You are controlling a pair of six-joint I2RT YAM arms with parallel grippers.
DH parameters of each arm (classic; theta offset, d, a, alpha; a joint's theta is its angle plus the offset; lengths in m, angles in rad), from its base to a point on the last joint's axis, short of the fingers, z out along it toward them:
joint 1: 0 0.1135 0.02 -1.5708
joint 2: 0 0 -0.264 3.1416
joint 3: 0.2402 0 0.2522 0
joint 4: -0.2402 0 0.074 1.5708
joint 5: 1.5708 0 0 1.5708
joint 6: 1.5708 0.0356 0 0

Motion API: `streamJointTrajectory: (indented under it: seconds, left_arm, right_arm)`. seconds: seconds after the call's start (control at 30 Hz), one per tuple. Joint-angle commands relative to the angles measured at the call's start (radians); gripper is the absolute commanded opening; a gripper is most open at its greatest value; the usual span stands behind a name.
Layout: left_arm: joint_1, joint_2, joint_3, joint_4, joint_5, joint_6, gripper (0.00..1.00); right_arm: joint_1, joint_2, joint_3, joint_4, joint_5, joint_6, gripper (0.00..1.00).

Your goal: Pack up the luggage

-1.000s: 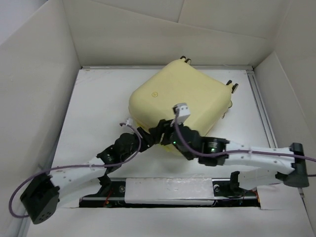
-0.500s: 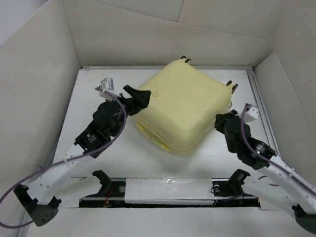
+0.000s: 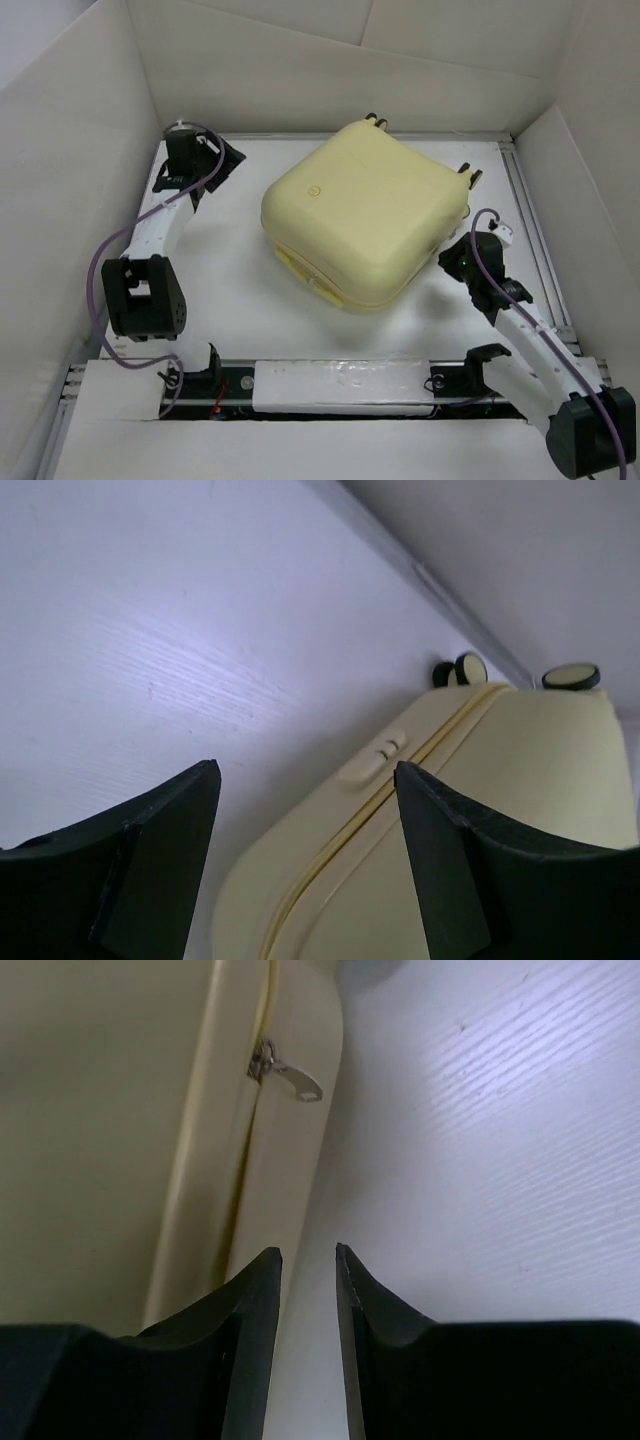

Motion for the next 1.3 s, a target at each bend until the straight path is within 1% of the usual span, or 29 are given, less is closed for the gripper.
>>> streamJointTrajectory:
  seconds: [0.0,0.03,0.07,0.1,0.13,0.2,0.27,0.3,0.37,0.4,0.53,0.6,0.63,0.67,0.7,0.77,0.8,0.83,0.9,0.93,0.97,1.03,1.07,1.1,1.13,1.17,1.2,1.23,1.27]
  left_arm:
    - [-0.025,0.061,0.022,0.037,0.226,0.006,0.66]
    - [-0.025,0.083,0.004,0.055,0.285,-0.006,0.61]
    - [-0.040,0.102,-0.011,0.096,0.298,-0.027,0.58]
    - [-0.067,0.114,-0.031,0.115,0.298,-0.040,0.55]
    - [-0.081,0.114,-0.054,0.135,0.298,-0.055,0.52]
    - [-0.112,0.114,-0.154,0.231,0.321,-0.110,0.47]
    - [-0.132,0.059,-0.232,0.289,0.321,-0.140,0.45]
    - [-0.144,0.030,-0.326,0.352,0.321,-0.153,0.44]
    - [-0.144,-0.070,-0.425,0.405,0.321,-0.181,0.42]
    - [-0.144,-0.105,-0.512,0.437,0.321,-0.181,0.42]
    - [-0.164,-0.283,-0.692,0.471,0.321,-0.181,0.41]
    - [-0.238,-0.398,-0.734,0.440,0.298,-0.172,0.41]
    - [-0.312,-0.470,-0.773,0.426,0.262,-0.172,0.41]
    - [-0.313,-0.470,-0.784,0.416,0.248,-0.186,0.41]
    - [-0.400,-0.543,-0.798,0.415,0.225,-0.198,0.41]
    - [-0.483,-0.610,-0.821,0.361,0.151,-0.225,0.41]
    - [-0.541,-0.675,-0.830,0.347,0.128,-0.239,0.41]
    - [-0.564,-0.711,-0.844,0.346,0.114,-0.255,0.41]
    - [-0.574,-0.778,-0.867,0.296,0.093,-0.278,0.42]
    - [-0.574,-0.853,-0.867,0.269,0.083,-0.278,0.44]
    - [-0.574,-0.892,-0.867,0.247,0.070,-0.278,0.45]
    - [-0.574,-1.003,-0.851,0.149,0.025,-0.278,0.49]
    - [-0.574,-1.034,-0.826,0.095,-0.015,-0.235,0.51]
    - [-0.574,-1.061,-0.771,-0.008,-0.117,-0.210,0.52]
    - [-0.574,-1.099,-0.727,-0.058,-0.233,-0.171,0.55]
    - [-0.574,-1.113,-0.726,-0.096,-0.234,-0.170,0.57]
    - [-0.574,-1.113,-0.716,-0.120,-0.307,-0.146,0.59]
    - [-0.574,-1.122,-0.715,-0.146,-0.332,-0.134,0.62]
    - [-0.574,-1.105,-0.715,-0.146,-0.346,-0.134,0.63]
  right_arm:
    - [-0.025,0.052,-0.013,0.219,-0.182,-0.034,0.35]
    - [-0.025,0.078,-0.013,0.242,-0.215,-0.049,0.35]
    - [-0.025,0.110,0.005,0.259,-0.264,-0.061,0.35]
    - [-0.009,0.141,0.034,0.280,-0.285,-0.078,0.31]
    - [0.002,0.209,0.056,0.312,-0.302,-0.092,0.31]
    - [0.039,0.286,0.135,0.343,-0.365,-0.146,0.29]
    - [0.065,0.403,0.210,0.354,-0.410,-0.207,0.28]
    - [0.091,0.438,0.247,0.354,-0.422,-0.222,0.28]
    - [0.100,0.527,0.356,0.354,-0.485,-0.258,0.28]
    - [0.109,0.555,0.391,0.354,-0.506,-0.268,0.28]
    - [0.119,0.685,0.566,0.354,-0.638,-0.278,0.28]
    - [0.128,0.760,0.680,0.333,-0.673,-0.278,0.28]
    - [0.128,0.808,0.764,0.299,-0.718,-0.290,0.30]
    - [0.128,0.808,0.805,0.299,-0.727,-0.290,0.30]
    - [0.128,0.849,0.847,0.249,-0.727,-0.290,0.34]
    - [0.128,0.883,0.934,0.180,-0.753,-0.334,0.37]
    - [0.128,0.893,1.015,0.143,-0.753,-0.350,0.42]
    - [0.128,0.893,1.049,0.085,-0.741,-0.362,0.46]
    - [0.119,0.893,1.149,0.028,-0.706,-0.396,0.53]
    - [0.107,0.893,1.178,-0.020,-0.695,-0.405,0.59]
    - [0.106,0.879,1.206,-0.044,-0.695,-0.425,0.59]
    - [0.074,0.847,1.246,-0.086,-0.625,-0.425,0.65]
    - [0.074,0.792,1.246,-0.110,-0.596,-0.425,0.68]
    - [0.062,0.754,1.237,-0.111,-0.568,-0.425,0.68]
    - [0.062,0.662,1.175,-0.111,-0.507,-0.414,0.69]
    - [0.062,0.609,1.130,-0.100,-0.481,-0.414,0.71]
    - [0.062,0.556,1.078,-0.091,-0.458,-0.414,0.72]
    - [0.088,0.499,1.020,-0.091,-0.410,-0.414,0.72]
    - [0.099,0.442,0.890,-0.091,-0.395,-0.402,0.72]
